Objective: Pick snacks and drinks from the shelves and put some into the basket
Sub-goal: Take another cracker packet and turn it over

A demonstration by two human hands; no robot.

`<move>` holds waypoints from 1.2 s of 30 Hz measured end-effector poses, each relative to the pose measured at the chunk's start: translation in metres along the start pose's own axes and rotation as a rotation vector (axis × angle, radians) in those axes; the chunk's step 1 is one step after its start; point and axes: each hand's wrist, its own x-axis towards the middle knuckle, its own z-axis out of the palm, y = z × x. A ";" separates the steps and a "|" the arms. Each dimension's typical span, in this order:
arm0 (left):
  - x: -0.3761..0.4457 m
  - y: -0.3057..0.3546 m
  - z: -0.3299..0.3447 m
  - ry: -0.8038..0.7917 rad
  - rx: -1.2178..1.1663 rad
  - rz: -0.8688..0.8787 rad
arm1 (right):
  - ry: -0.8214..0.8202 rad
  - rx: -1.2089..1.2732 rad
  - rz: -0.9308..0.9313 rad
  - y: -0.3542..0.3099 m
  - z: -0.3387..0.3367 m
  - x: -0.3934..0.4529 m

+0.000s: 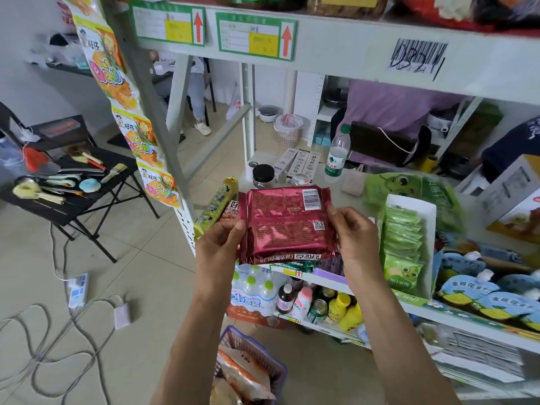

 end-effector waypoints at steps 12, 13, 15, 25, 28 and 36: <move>-0.002 0.008 0.004 -0.008 -0.028 0.061 | -0.005 0.010 0.019 0.004 -0.001 0.001; -0.003 0.009 0.004 -0.012 -0.035 0.057 | -0.001 0.016 0.029 0.004 -0.001 0.001; -0.003 0.010 0.005 -0.013 -0.046 0.038 | 0.007 0.019 0.037 0.004 -0.001 0.002; 0.007 0.007 0.004 -0.009 -0.043 -0.128 | 0.038 0.121 0.182 0.002 0.001 0.012; 0.009 0.003 0.002 -0.005 -0.045 -0.150 | 0.045 0.092 0.190 0.004 0.002 0.012; 0.034 -0.002 -0.014 0.047 0.190 -0.013 | -0.074 -0.107 0.026 0.008 0.012 0.017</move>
